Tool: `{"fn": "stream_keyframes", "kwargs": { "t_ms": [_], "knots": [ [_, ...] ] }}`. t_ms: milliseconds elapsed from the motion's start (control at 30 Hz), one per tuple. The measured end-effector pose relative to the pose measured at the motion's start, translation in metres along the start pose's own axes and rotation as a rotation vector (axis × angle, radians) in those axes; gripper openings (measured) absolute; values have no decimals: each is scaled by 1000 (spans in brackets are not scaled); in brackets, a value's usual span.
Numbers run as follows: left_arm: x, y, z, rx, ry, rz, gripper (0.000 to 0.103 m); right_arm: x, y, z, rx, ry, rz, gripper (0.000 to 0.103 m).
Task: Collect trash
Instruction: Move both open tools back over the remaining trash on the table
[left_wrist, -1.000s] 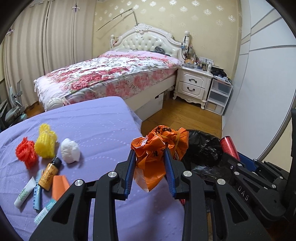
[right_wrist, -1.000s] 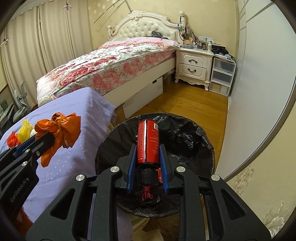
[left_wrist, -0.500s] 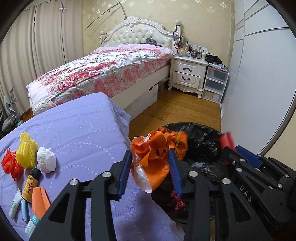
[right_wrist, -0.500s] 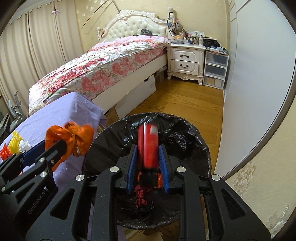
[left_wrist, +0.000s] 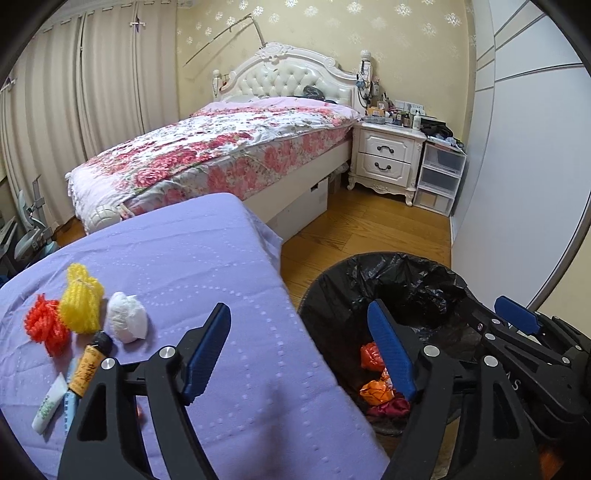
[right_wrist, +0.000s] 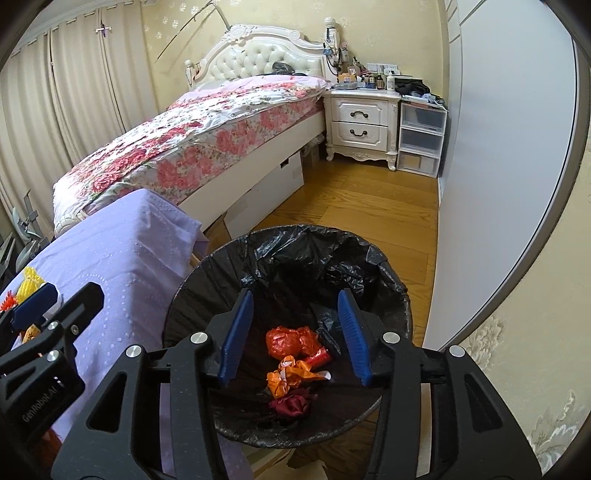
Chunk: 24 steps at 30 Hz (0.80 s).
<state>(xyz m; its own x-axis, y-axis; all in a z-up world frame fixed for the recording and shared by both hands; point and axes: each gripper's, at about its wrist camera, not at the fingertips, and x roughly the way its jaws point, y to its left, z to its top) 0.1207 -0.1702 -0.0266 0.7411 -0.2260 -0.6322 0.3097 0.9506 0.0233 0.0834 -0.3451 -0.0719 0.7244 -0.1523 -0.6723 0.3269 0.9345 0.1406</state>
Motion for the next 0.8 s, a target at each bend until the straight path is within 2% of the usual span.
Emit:
{"fn": "stream_keyframes", "kwargs": {
  "t_ms": [367,600,800],
  "knots": [
    [-44,69,-28,-61,11,82,74,-22,60,-29,-83,43,118,51],
    [-65,131,-53,-142,31,178,74,-33,114,-49,-176,76,199,51],
    [-70,184,-77,-195,83,255,74,-38,153,-59,-248,86,241,51]
  ]
}}
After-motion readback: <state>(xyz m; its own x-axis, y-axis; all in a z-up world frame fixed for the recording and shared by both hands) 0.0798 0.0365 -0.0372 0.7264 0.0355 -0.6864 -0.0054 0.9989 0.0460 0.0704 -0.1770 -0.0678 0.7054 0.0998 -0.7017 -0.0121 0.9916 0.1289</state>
